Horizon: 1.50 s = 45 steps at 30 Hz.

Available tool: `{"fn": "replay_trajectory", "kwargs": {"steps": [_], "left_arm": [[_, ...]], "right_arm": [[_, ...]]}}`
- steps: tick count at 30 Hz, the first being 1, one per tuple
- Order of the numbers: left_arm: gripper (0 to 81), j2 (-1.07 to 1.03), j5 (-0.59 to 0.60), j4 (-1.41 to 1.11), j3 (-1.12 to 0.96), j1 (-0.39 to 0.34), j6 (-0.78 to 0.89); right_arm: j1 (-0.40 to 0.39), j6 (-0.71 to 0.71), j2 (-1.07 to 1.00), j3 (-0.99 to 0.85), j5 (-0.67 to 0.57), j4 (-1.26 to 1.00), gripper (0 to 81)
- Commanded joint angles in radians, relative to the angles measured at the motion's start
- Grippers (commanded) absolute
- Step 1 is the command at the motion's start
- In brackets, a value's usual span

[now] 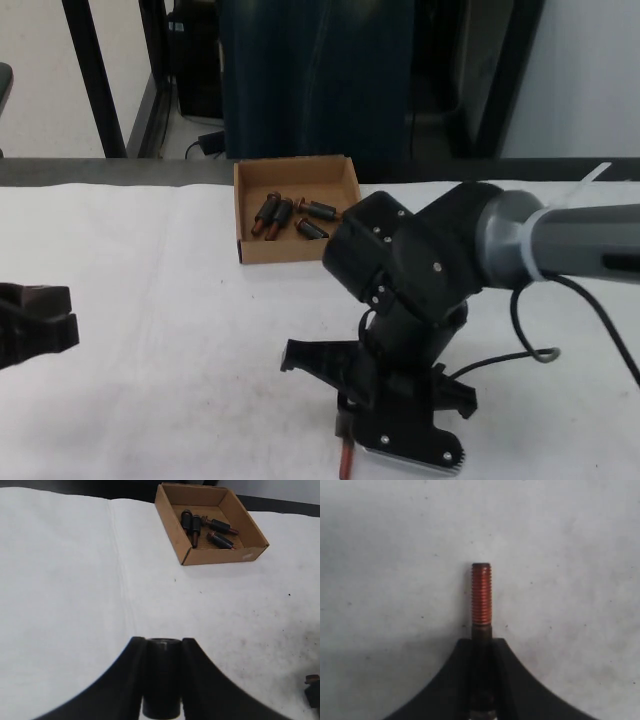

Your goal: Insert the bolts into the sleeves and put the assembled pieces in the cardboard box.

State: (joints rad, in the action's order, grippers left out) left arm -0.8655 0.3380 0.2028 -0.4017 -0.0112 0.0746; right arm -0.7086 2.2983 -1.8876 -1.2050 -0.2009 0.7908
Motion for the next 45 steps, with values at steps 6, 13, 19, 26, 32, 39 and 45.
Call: {"fn": "replay_trajectory", "kwargs": {"steps": [6,13,19,26,32,39,45], "left_arm": [[0.8,0.023,0.007,-0.074,0.004,0.001,0.009],[0.8,0.023,0.007,-0.074,0.004,0.001,0.009],[0.8,0.023,0.007,-0.074,0.004,0.001,0.009],[0.8,0.023,0.007,-0.073,0.004,0.001,0.011],[0.8,0.023,0.007,-0.071,0.004,0.001,0.1],[0.8,0.023,0.007,-0.071,0.004,0.001,0.138],[0.8,0.023,0.007,-0.071,0.004,0.001,0.138]], "right_arm": [[0.004,-0.119,-0.02,-0.007,-0.004,-0.047,26.1],[0.002,-0.258,0.008,-0.023,0.003,-0.038,53.1],[-0.036,-0.356,0.128,-0.038,-0.022,0.156,44.9],[-0.113,-1.198,0.266,-0.105,-0.128,0.152,54.3],[-0.103,-1.944,0.269,-0.118,0.022,-0.06,54.3],[-0.098,-2.307,0.261,-0.105,0.225,-0.101,54.3],[-0.104,-2.723,0.225,-0.072,0.318,-0.059,54.3]]}}
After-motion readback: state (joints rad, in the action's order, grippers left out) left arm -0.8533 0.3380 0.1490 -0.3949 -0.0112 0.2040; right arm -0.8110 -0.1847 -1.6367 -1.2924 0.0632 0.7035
